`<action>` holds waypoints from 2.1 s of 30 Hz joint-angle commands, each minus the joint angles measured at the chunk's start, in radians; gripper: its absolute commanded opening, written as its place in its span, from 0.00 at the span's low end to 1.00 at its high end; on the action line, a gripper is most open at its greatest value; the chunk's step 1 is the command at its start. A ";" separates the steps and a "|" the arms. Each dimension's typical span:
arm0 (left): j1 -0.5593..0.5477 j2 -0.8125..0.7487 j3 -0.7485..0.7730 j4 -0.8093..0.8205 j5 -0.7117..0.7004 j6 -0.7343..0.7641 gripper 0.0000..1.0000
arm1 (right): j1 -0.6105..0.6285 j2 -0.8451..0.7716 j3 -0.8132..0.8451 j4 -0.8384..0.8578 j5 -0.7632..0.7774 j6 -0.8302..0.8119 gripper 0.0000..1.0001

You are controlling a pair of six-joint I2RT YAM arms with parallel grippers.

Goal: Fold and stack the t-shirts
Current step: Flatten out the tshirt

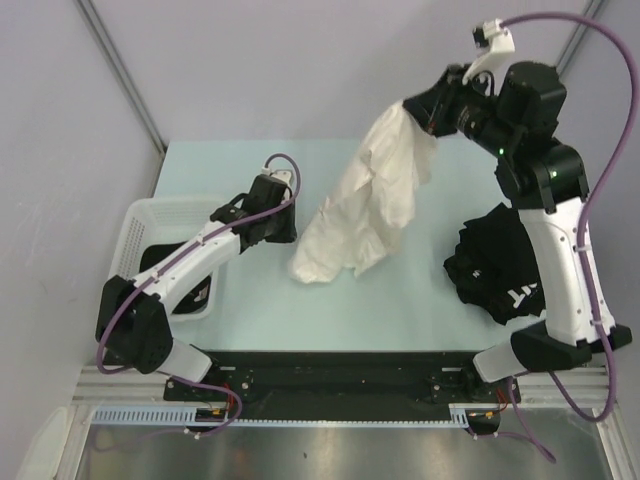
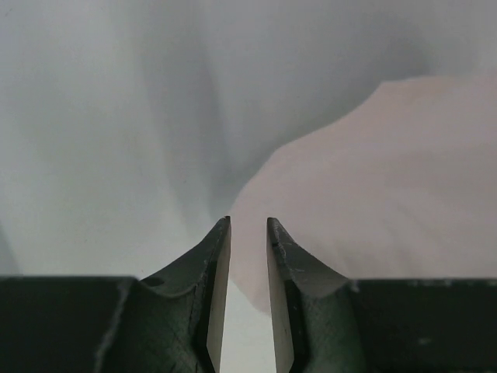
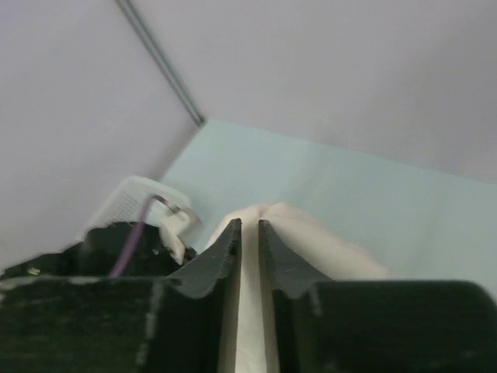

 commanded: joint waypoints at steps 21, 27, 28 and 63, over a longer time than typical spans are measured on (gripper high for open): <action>-0.005 0.014 0.051 0.002 0.027 0.022 0.29 | -0.001 -0.069 -0.655 -0.111 0.101 -0.029 0.53; -0.005 0.026 0.080 -0.009 -0.033 0.028 0.32 | 0.059 -0.160 -0.812 -0.206 0.154 0.017 0.54; -0.005 0.028 0.094 -0.017 -0.047 0.028 0.33 | 0.067 -0.172 -0.841 -0.213 0.165 0.036 0.53; -0.005 -0.133 0.062 -0.163 -0.184 0.094 0.38 | 0.504 -0.118 -1.381 0.217 0.407 0.097 0.54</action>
